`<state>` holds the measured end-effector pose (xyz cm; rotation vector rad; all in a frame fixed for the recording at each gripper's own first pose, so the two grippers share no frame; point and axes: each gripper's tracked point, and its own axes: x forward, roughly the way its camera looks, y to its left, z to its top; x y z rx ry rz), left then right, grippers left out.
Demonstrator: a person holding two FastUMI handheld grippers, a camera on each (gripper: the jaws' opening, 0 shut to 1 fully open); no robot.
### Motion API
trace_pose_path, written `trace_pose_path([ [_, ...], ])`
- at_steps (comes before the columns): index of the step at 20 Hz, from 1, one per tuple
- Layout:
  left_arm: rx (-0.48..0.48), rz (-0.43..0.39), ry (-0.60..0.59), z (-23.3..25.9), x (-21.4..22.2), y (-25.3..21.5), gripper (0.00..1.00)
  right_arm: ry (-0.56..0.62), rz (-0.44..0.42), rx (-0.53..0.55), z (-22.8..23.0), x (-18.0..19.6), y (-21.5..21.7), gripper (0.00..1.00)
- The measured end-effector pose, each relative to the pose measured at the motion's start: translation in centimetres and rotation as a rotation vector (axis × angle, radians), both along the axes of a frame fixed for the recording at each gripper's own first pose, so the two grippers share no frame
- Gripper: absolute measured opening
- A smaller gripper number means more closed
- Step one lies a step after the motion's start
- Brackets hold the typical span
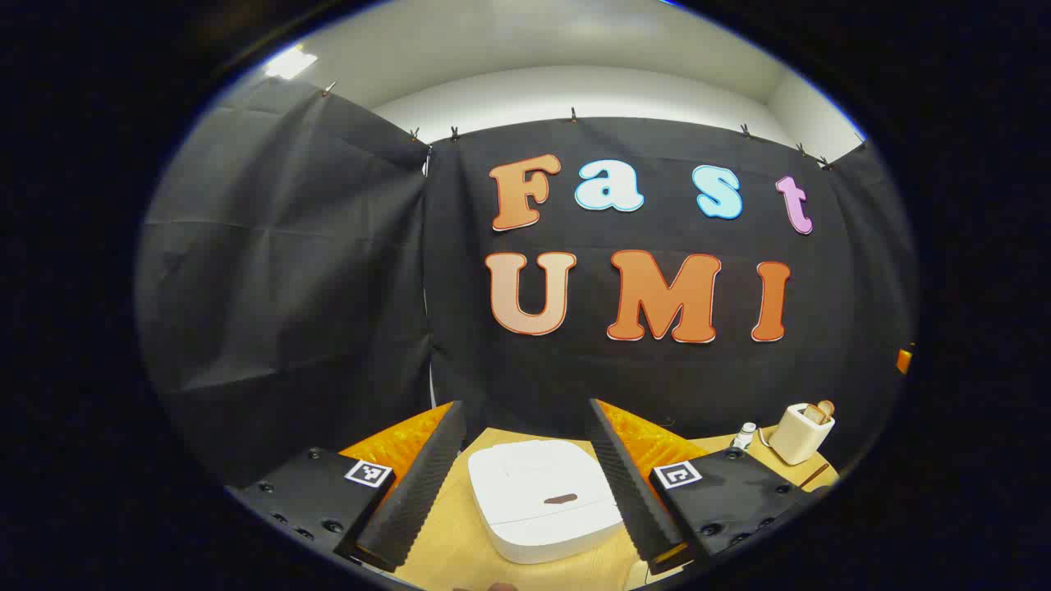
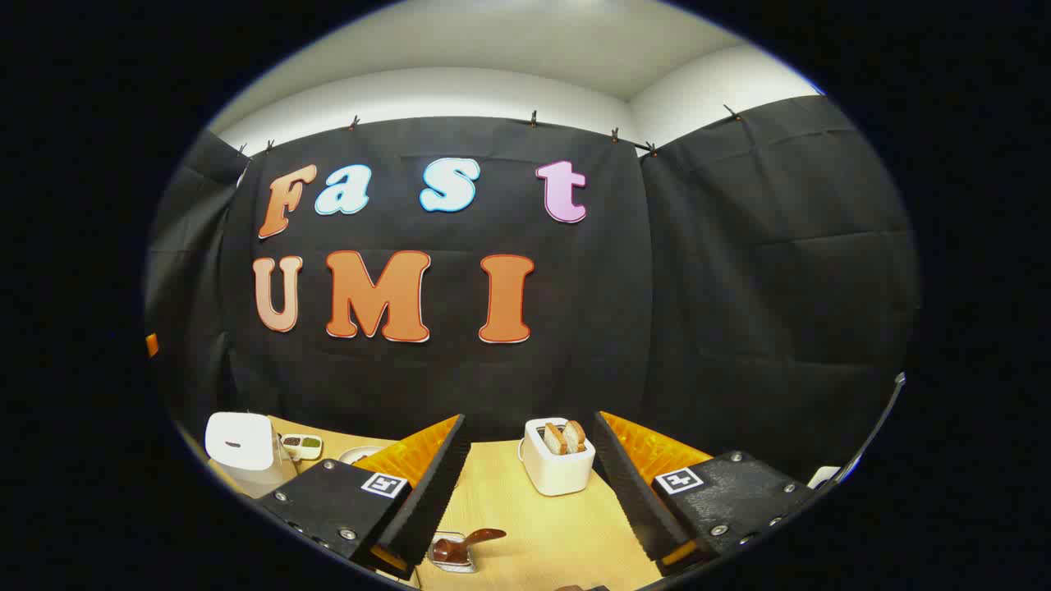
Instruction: Close the left gripper, press the button to open the rice cooker; take a wooden spoon from the chopstick holder with the right hand, scoop a spoonful of rice and pour it into the rice cooker, then put the wooden spoon back into the chopstick holder.
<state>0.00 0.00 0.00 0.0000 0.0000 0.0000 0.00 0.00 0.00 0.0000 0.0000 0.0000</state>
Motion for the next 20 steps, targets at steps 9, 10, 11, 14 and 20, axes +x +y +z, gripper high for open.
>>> trace_pose_path([
  [9, 0.018, -0.006, -0.003, 0.2, -0.5, -0.5, 1.00, 0.004, -0.022, -0.019, -0.6, -0.5, -1.4, 0.99],
  [10, 0.015, -0.007, 0.000, 0.1, -0.6, -0.6, 1.00, 0.003, -0.021, -0.020, -0.5, -0.5, -1.4, 0.94],
  [11, 0.012, -0.010, 0.004, 0.0, -0.6, -0.6, 1.00, 0.003, -0.020, -0.019, -0.5, -0.6, -1.5, 0.94],
  [14, 0.011, -0.014, 0.013, -0.3, -0.7, -0.4, 1.00, 0.005, -0.021, -0.017, -0.7, -0.6, -1.4, 0.99],
  [20, 0.011, -0.026, 0.029, -0.8, -0.8, -0.4, 1.00, 0.005, -0.017, -0.027, -0.9, -0.6, -1.1, 0.95],
])
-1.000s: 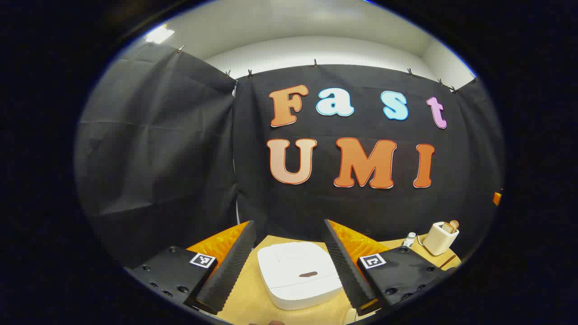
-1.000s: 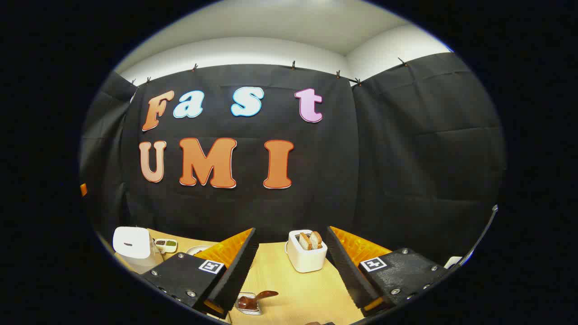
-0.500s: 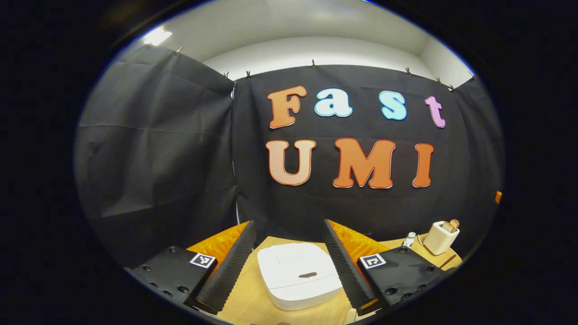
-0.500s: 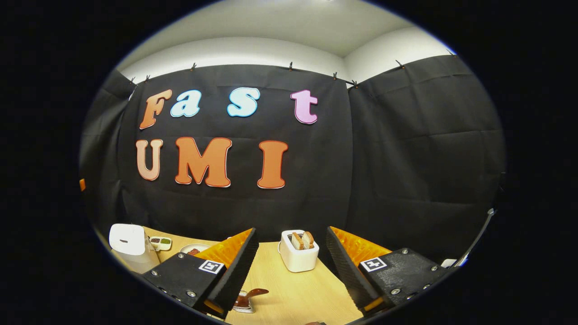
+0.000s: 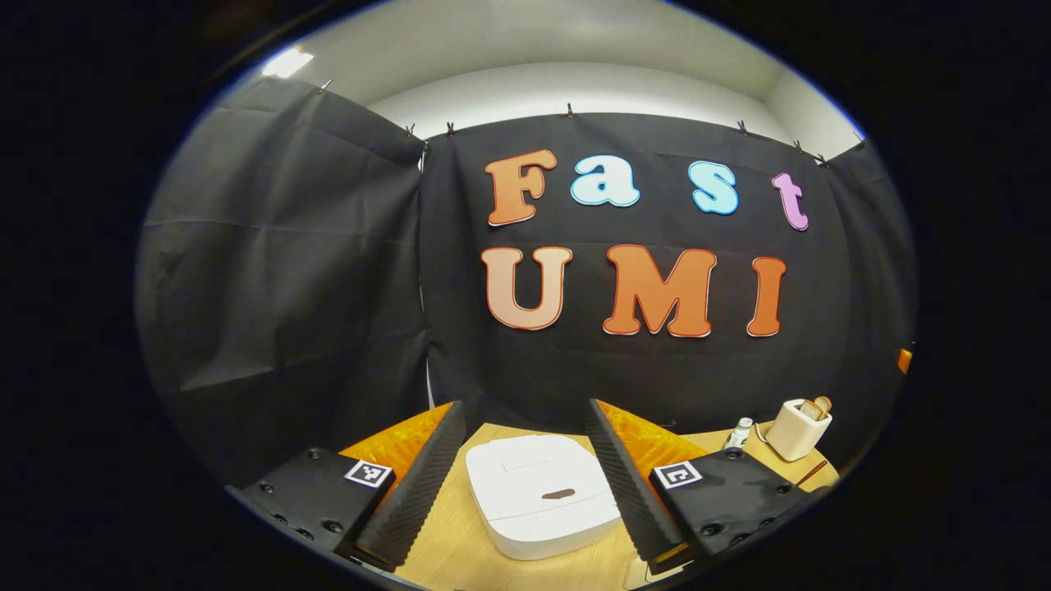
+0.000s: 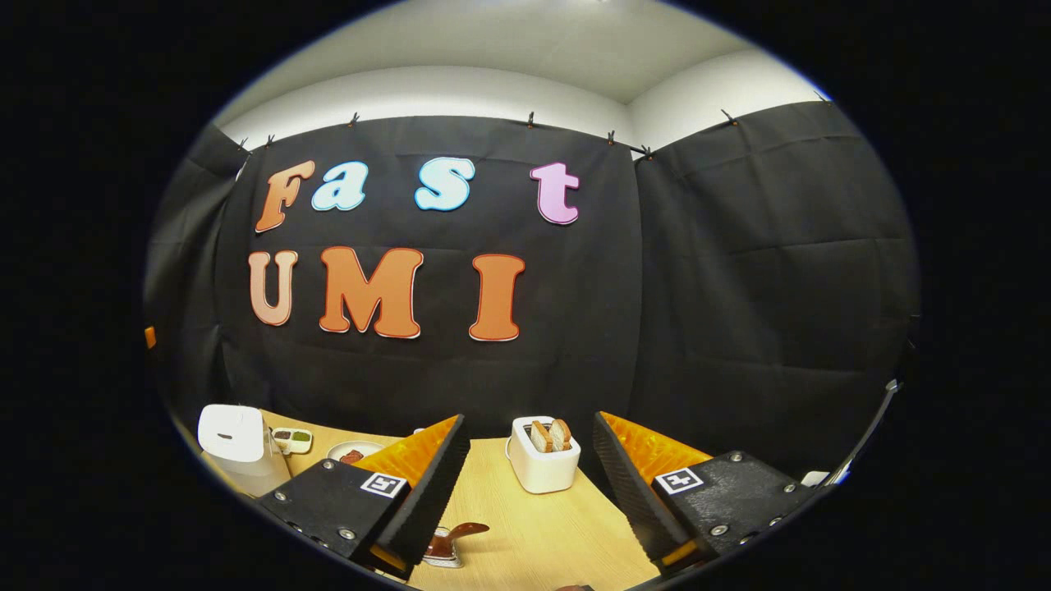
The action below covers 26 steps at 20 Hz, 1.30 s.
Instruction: Close the left gripper, press the button to open the rice cooker; take a wooden spoon from the chopstick holder with the right hand, scoop a spoonful of rice and pour it into the rice cooker, then put the wooden spoon back into the chopstick holder.
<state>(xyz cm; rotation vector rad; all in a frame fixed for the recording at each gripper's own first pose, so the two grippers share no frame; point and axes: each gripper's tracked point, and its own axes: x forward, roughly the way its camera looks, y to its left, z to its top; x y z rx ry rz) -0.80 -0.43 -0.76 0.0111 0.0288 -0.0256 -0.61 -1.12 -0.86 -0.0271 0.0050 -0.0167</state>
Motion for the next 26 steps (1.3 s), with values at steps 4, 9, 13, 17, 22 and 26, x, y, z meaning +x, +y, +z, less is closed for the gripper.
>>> trace_pose_path([
  [4, 0.014, -0.015, -0.005, 0.1, 0.1, -0.6, 0.97, -0.005, -0.005, -0.013, 0.0, 0.1, -0.3, 0.95],
  [9, 0.013, -0.030, -0.020, 0.2, 0.1, -1.3, 0.49, -0.003, -0.006, -0.013, -0.2, -0.1, -0.5, 0.94],
  [13, 0.024, -0.069, 0.007, -1.3, 0.8, -2.6, 0.06, -0.008, -0.021, -0.049, -0.2, 0.0, -0.9, 0.95],
  [17, -0.001, -0.112, 0.041, -1.2, 0.9, -3.3, 0.04, -0.009, -0.019, -0.055, -0.2, -0.3, -0.7, 0.94],
  [22, 0.019, -0.150, 0.116, -4.3, 3.5, -4.2, 0.05, 0.001, -0.015, -0.050, -0.8, -0.1, -0.6, 0.95],
  [26, 0.028, -0.168, 0.163, -7.1, 6.0, -4.8, 0.04, 0.016, -0.024, -0.054, -1.3, 0.1, -0.9, 0.95],
])
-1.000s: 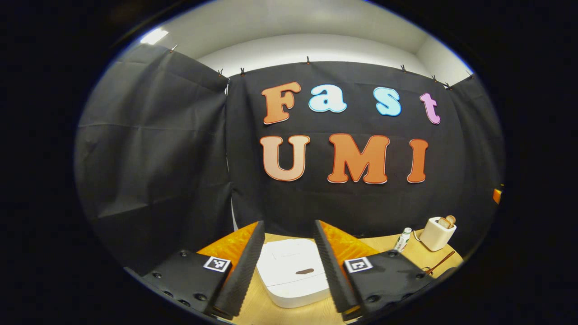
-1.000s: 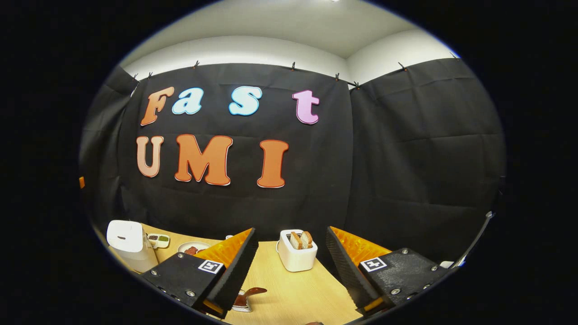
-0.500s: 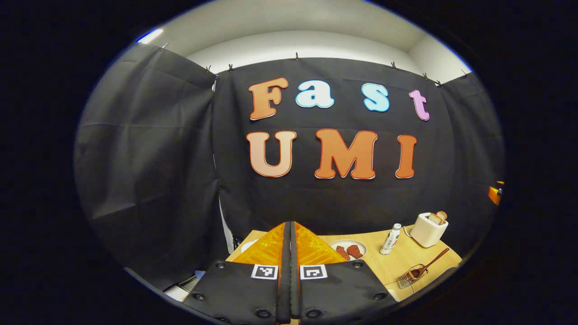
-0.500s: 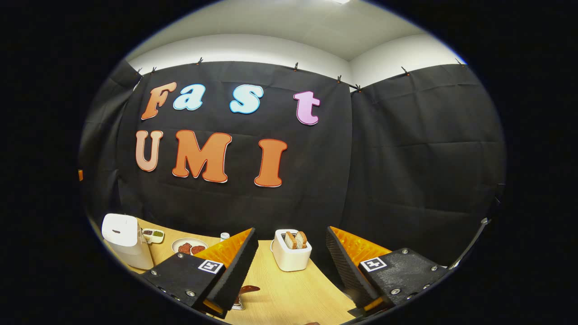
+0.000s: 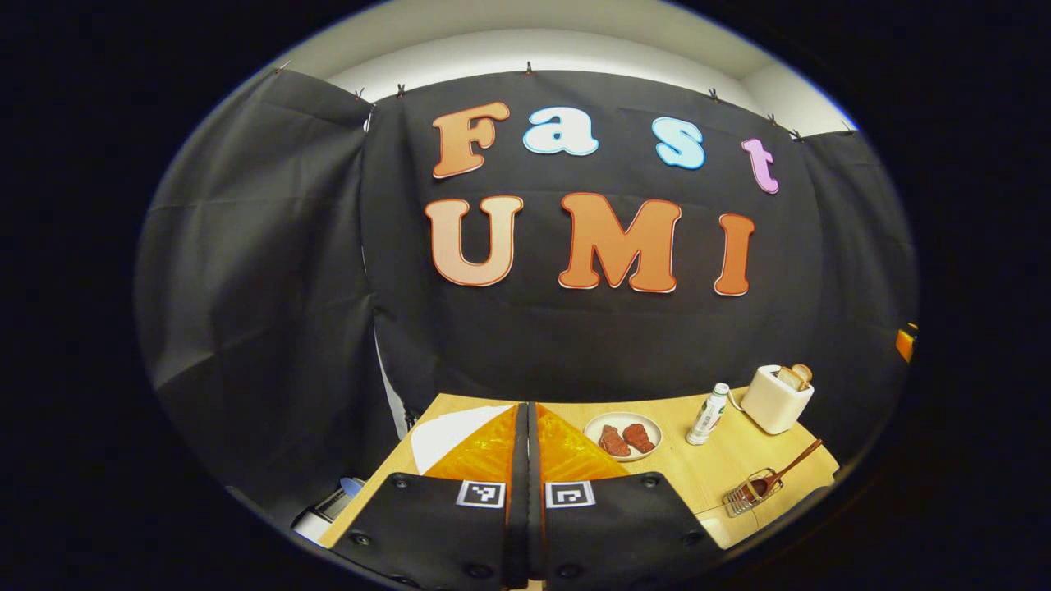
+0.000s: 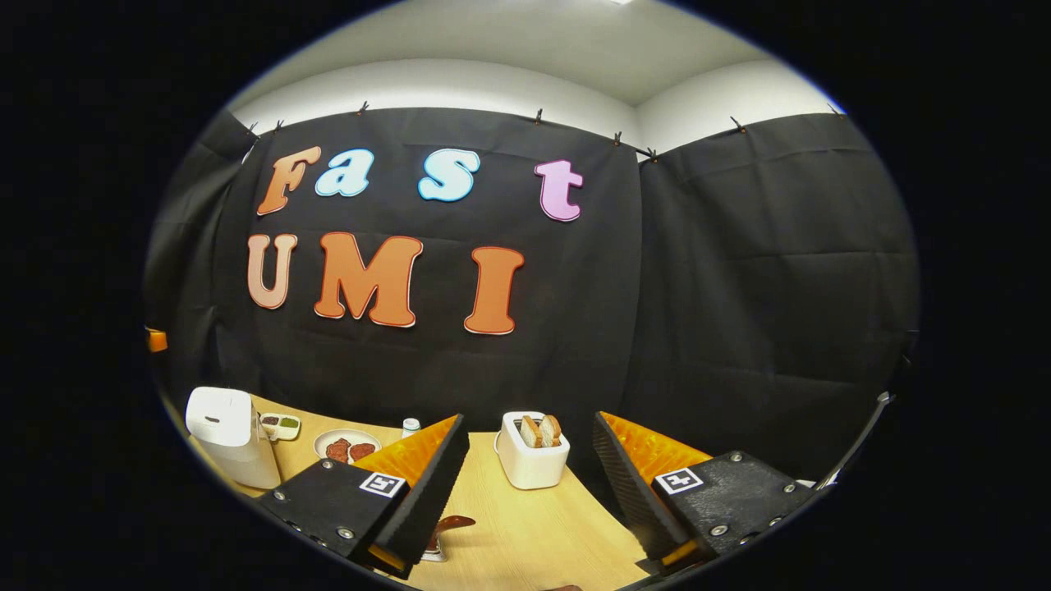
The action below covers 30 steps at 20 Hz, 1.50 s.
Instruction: Close the left gripper, press the button to open the rice cooker; take a wooden spoon from the chopstick holder with the right hand, scoop a spoonful of rice and pour it into the rice cooker, then put the wooden spoon back into the chopstick holder.
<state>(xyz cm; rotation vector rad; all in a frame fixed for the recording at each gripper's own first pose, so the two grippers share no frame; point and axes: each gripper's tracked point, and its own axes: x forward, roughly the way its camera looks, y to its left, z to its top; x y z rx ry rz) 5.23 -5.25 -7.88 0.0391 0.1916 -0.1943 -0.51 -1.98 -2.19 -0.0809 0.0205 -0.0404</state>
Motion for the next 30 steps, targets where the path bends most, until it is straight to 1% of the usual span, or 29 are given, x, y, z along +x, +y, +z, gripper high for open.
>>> trace_pose_path([
  [3, -0.002, -0.024, 0.041, -2.7, 2.1, -0.8, 0.04, 0.011, -0.015, 0.000, -0.4, -0.1, -0.6, 0.95],
  [6, 0.003, -0.023, 0.109, -6.3, 4.0, -1.2, 0.04, 0.026, -0.035, 0.004, -0.7, 0.1, -1.3, 0.95],
  [10, -0.018, -0.032, 0.179, -9.5, 5.5, -2.0, 0.04, 0.043, -0.070, 0.004, -1.1, 0.3, -2.1, 0.95],
  [12, -0.013, -0.033, 0.217, -11.4, 5.8, -1.8, 0.04, 0.053, -0.084, 0.011, -1.3, 0.2, -2.4, 0.95],
  [13, -0.002, -0.033, 0.234, -12.3, 6.0, -1.7, 0.04, 0.058, -0.091, 0.014, -1.4, 0.3, -2.5, 0.99],
  [14, 0.006, -0.032, 0.246, -12.8, 6.1, -1.5, 0.04, 0.062, -0.099, 0.015, -1.4, 0.4, -2.7, 0.95],
  [18, 0.010, -0.019, 0.326, -15.7, 6.3, -0.9, 0.04, 0.074, -0.122, 0.018, -1.6, 0.5, -3.0, 0.95],
  [22, 0.010, -0.021, 0.359, -17.0, 6.3, -0.7, 0.04, 0.077, -0.131, 0.011, -1.7, 0.8, -2.8, 0.95],
  [25, -0.004, -0.020, 0.396, -17.8, 6.1, -0.5, 0.04, 0.084, -0.122, 0.013, -1.8, 0.8, -2.3, 0.95],
  [26, -0.011, -0.023, 0.392, -17.6, 6.4, -0.5, 0.05, 0.085, -0.117, 0.012, -1.8, 0.8, -2.0, 0.95],
  [28, 0.007, -0.044, 0.442, -18.3, 6.1, -0.6, 0.05, 0.085, -0.113, 0.013, -1.7, 1.0, -1.7, 0.95],
  [30, 0.010, -0.067, 0.439, -18.3, 6.3, -0.7, 0.05, 0.083, -0.102, 0.026, -1.7, 0.9, -1.2, 0.95],
])
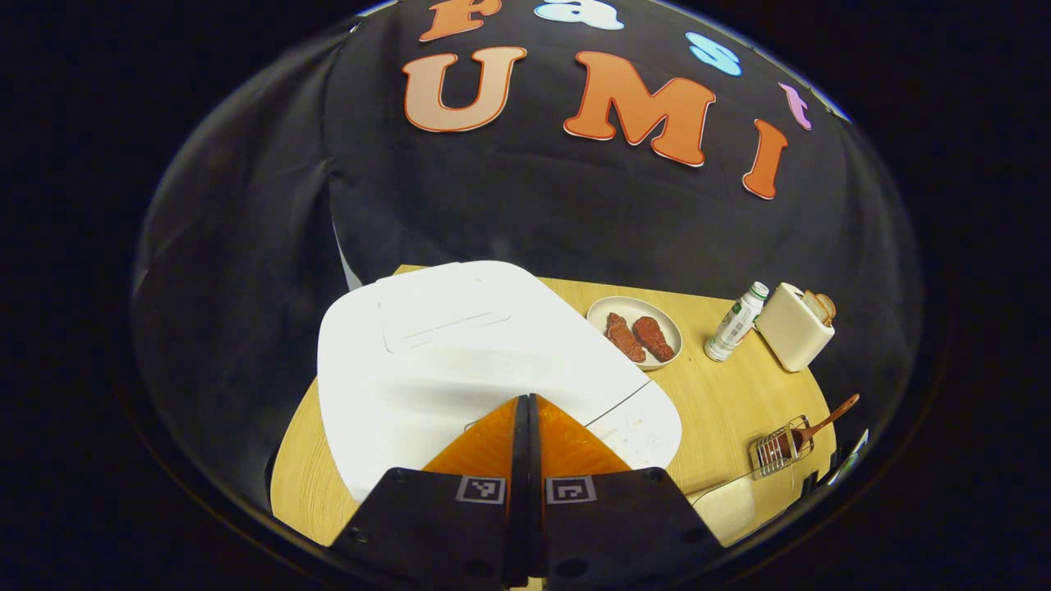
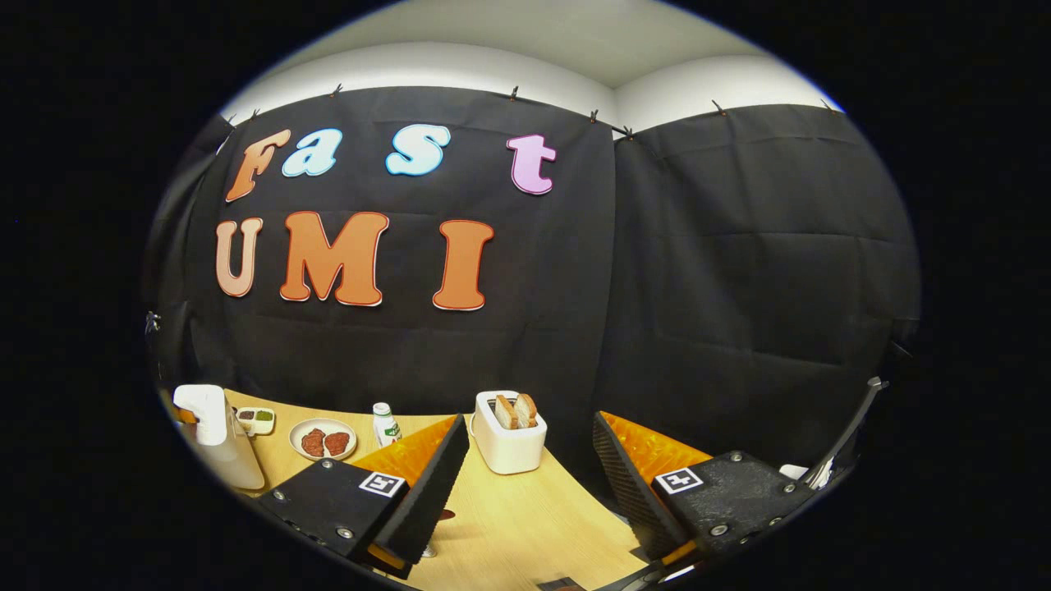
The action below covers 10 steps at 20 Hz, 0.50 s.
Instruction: Close the left gripper, press the button to open the rice cooker; take a wooden spoon from the chopstick holder with the right hand, scoop a spoonful of rice and pour it into the rice cooker, then put the wooden spoon back into the chopstick holder.
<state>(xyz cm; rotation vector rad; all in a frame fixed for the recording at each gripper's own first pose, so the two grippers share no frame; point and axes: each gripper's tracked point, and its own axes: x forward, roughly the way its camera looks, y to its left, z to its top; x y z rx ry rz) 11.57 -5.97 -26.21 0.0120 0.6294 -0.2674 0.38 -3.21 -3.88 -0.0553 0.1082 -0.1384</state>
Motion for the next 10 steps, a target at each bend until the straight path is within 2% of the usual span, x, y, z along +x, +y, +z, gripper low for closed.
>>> trace_pose_path([
  [4, 0.008, 0.031, -0.084, 2.5, 0.2, 0.5, 0.05, -0.011, 0.017, 0.012, 0.3, -0.4, 0.6, 0.95],
  [7, 0.071, 0.052, -0.256, 8.6, 0.3, 1.3, 0.04, -0.030, 0.017, 0.012, 1.1, -1.0, 0.4, 0.95],
  [10, 0.016, 0.059, -0.371, 15.0, -0.9, 0.9, 0.04, -0.046, 0.022, 0.024, 1.5, -1.7, 0.3, 0.95],
])
